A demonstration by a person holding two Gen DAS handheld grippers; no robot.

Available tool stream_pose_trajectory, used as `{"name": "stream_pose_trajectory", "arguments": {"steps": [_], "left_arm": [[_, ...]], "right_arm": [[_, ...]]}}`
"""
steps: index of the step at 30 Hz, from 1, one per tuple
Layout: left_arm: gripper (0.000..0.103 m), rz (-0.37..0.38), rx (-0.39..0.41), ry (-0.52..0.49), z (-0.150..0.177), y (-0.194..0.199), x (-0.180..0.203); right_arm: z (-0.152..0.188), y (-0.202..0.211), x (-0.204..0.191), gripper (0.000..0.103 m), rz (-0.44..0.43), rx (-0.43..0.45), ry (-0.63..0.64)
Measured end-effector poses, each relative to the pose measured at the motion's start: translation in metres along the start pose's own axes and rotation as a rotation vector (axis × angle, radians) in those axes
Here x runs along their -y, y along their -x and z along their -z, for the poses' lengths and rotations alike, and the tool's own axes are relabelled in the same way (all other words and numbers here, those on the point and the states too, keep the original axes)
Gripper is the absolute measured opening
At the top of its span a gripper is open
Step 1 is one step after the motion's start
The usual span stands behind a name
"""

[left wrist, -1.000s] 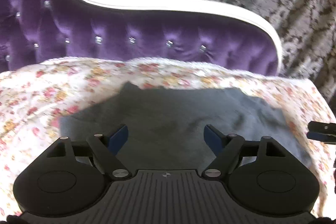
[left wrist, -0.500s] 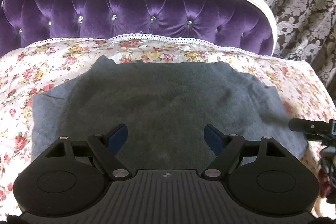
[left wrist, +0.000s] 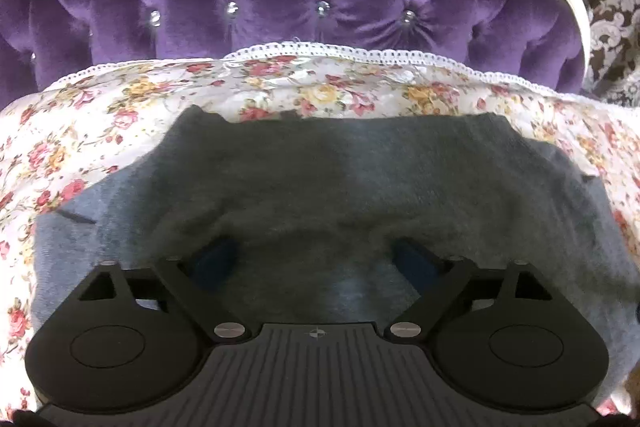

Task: Fold small clothes

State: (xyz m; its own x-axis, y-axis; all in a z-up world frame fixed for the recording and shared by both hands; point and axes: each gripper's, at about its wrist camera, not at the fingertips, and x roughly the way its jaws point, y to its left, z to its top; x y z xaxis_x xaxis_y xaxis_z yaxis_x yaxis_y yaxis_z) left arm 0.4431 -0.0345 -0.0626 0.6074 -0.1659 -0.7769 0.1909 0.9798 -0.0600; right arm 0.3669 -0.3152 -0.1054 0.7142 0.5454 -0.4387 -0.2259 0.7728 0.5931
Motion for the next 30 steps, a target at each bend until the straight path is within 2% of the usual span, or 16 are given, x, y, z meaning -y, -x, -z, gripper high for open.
{"name": "stream_pose_trajectory", "arguments": {"steps": [12,20,23,25,27,29,30], "left_arm": [[0.098,-0.012,0.008,-0.019,0.002,-0.004,0.005],[0.098,0.005,0.023,-0.014,0.004,-0.003,0.001],[0.097,0.037,0.038,0.02,0.003,0.003,-0.005],[0.096,0.077,0.057,0.074,0.005,0.014,-0.013],[0.096,0.109,0.09,0.122,0.011,0.031,-0.025],[0.096,0.116,0.129,0.124,0.02,0.052,-0.036],[0.096,0.107,0.151,0.113,0.026,0.063,-0.042]], "right_arm": [[-0.008,-0.002,0.005,0.103,-0.025,-0.033,-0.06],[-0.031,-0.026,0.011,0.103,-0.033,-0.124,-0.141],[-0.036,-0.031,0.01,0.103,-0.021,-0.155,-0.16],[-0.037,-0.033,0.005,0.095,0.021,-0.172,-0.137],[-0.038,-0.034,-0.003,0.066,0.1,-0.19,-0.084],[-0.038,-0.035,-0.011,0.051,0.187,-0.206,-0.022],[-0.038,-0.036,-0.013,0.047,0.208,-0.209,-0.006]]}}
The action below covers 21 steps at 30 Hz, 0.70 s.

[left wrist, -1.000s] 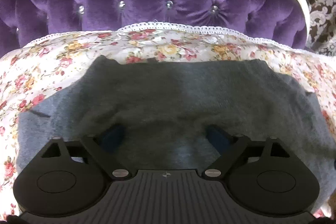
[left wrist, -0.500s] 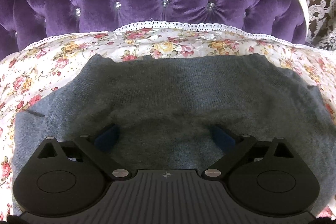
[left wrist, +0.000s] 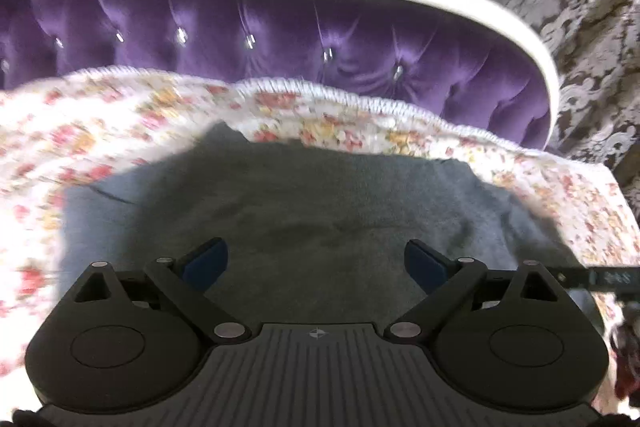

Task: Fold small clothes

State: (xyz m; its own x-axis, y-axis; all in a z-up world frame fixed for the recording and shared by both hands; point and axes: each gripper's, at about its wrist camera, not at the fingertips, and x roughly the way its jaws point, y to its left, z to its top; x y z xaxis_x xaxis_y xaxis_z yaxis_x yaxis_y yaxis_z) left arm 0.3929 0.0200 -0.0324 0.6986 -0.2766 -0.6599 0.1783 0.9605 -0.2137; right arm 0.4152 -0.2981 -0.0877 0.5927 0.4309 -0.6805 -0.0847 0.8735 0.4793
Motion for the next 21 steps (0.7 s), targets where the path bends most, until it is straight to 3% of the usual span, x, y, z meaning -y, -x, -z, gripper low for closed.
{"name": "stream_pose_trajectory", "arguments": {"steps": [4,10,16,21], "left_arm": [[0.097,-0.058,0.043,-0.061,0.011,0.036,-0.019],[0.097,-0.24,0.064,-0.129,0.022,0.059,-0.048],[0.096,-0.179,0.051,-0.02,0.015,0.06,-0.084],[0.097,-0.169,0.096,0.004,0.016,0.07,-0.1]], "right_arm": [[0.0,0.0,-0.011,0.035,0.058,0.006,0.031],[-0.005,0.003,-0.039,0.028,0.165,0.016,0.111],[-0.017,0.007,-0.074,0.026,0.209,0.011,0.153],[-0.03,0.004,-0.126,0.025,0.156,0.019,0.217]]}}
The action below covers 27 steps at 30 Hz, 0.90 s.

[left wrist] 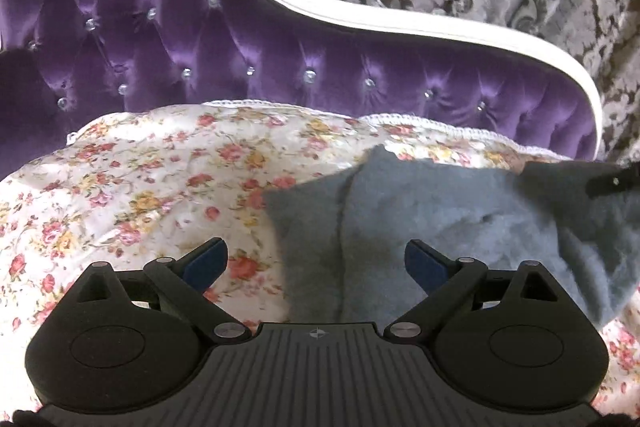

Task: Fold small clothes

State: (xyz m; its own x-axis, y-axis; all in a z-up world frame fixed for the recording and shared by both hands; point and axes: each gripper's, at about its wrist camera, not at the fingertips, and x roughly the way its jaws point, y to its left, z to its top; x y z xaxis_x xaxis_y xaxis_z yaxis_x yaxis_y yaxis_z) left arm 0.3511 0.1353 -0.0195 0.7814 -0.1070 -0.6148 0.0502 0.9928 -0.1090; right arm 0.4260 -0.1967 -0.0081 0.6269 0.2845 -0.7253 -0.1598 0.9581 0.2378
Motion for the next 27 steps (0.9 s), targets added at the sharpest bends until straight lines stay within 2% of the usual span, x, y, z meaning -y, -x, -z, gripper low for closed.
{"name": "stream_pose_trajectory", "arguments": {"steps": [7,10,15,16,19,20,23,27], "left_arm": [[0.097,-0.009,-0.031,0.066,0.006,-0.008,-0.026],[0.097,-0.011,-0.034,0.113,0.006,-0.009,-0.04],[0.097,0.009,-0.04,0.21,0.006,-0.008,-0.062],[0.097,0.009,-0.041,0.224,0.006,-0.008,-0.065],[0.097,0.011,-0.033,0.244,0.006,-0.006,-0.071],[0.097,0.013,-0.026,0.254,0.005,-0.004,-0.072],[0.097,0.017,-0.007,0.263,0.004,0.0,-0.073],[0.097,0.028,0.036,0.238,0.003,0.006,-0.066]], "right_arm": [[-0.02,-0.025,-0.099,0.025,-0.12,-0.017,0.128],[-0.017,-0.051,-0.144,0.025,-0.163,-0.045,0.185],[0.005,-0.091,-0.197,0.025,-0.204,-0.116,0.261],[0.009,-0.096,-0.203,0.027,-0.209,-0.127,0.272],[0.02,-0.103,-0.209,0.045,-0.263,-0.146,0.249],[0.021,-0.101,-0.206,0.054,-0.291,-0.143,0.236],[0.02,-0.088,-0.195,0.056,-0.355,-0.1,0.198],[0.011,-0.06,-0.174,0.063,-0.366,-0.014,0.171]]}}
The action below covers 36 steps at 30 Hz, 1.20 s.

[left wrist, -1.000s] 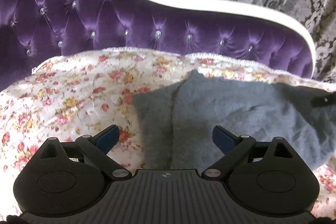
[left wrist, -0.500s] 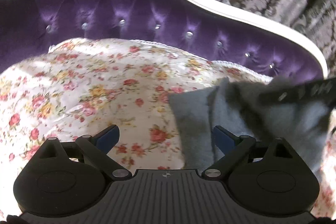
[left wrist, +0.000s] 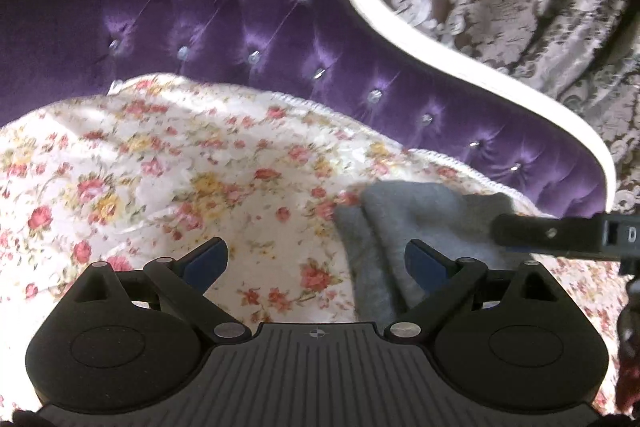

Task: Fold small clothes

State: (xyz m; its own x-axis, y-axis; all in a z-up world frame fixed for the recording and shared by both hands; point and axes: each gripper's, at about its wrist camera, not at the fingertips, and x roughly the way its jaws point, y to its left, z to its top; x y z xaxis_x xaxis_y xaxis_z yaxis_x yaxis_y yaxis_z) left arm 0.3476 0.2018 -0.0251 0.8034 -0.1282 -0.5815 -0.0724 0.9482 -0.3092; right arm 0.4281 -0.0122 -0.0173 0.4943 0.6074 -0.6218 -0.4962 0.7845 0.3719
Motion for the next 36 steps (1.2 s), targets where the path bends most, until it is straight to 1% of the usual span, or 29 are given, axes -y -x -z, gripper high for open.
{"name": "stream_pose_trajectory", "arguments": {"steps": [2,5,8,11,15,18,20,22,24,26,29,30,31,32,36], "left_arm": [[0.097,0.023,0.018,-0.03,0.002,0.004,0.008],[0.097,0.091,0.044,-0.101,0.007,0.008,0.025],[0.097,0.123,0.06,-0.19,0.014,0.009,0.044],[0.097,0.137,0.058,-0.257,0.023,0.006,0.058],[0.097,0.121,-0.016,-0.274,0.032,-0.009,0.061],[0.097,0.078,-0.098,-0.272,0.039,-0.022,0.057],[0.098,0.048,-0.154,-0.25,0.042,-0.031,0.051],[0.098,0.075,-0.183,-0.184,0.041,-0.036,0.039],[0.098,0.081,-0.19,-0.163,0.038,-0.035,0.034],[0.097,0.081,-0.189,-0.153,0.037,-0.031,0.031],[0.097,0.131,-0.197,-0.066,0.034,-0.025,0.026],[0.097,0.154,-0.204,-0.04,0.034,-0.025,0.025],[0.097,0.172,-0.212,-0.02,0.033,-0.026,0.025],[0.097,0.189,-0.221,-0.006,0.032,-0.026,0.025],[0.097,0.257,-0.271,0.03,0.036,-0.031,0.027]], "right_arm": [[0.001,0.015,0.009,0.063,0.031,0.031,-0.006],[0.007,0.027,0.021,0.063,0.078,0.041,-0.002],[0.025,0.033,0.03,0.063,0.13,0.032,0.013],[0.055,0.034,0.035,0.063,0.195,0.023,0.052],[0.093,0.035,0.013,0.063,0.256,0.042,0.249],[0.108,0.041,0.003,0.063,0.299,0.044,0.336],[0.116,0.052,0.006,0.063,0.331,0.049,0.357],[0.118,0.06,0.015,0.064,0.345,0.043,0.309],[0.121,0.067,0.029,0.069,0.344,0.039,0.233],[0.125,0.072,0.041,0.07,0.333,0.039,0.17],[0.124,0.083,0.052,0.075,0.236,0.084,0.087],[0.12,0.086,0.057,0.083,0.196,0.107,0.046],[0.117,0.088,0.062,0.089,0.163,0.12,0.011],[0.114,0.089,0.067,0.099,0.129,0.132,-0.028],[0.091,0.082,0.096,0.101,0.042,0.179,-0.171]]}}
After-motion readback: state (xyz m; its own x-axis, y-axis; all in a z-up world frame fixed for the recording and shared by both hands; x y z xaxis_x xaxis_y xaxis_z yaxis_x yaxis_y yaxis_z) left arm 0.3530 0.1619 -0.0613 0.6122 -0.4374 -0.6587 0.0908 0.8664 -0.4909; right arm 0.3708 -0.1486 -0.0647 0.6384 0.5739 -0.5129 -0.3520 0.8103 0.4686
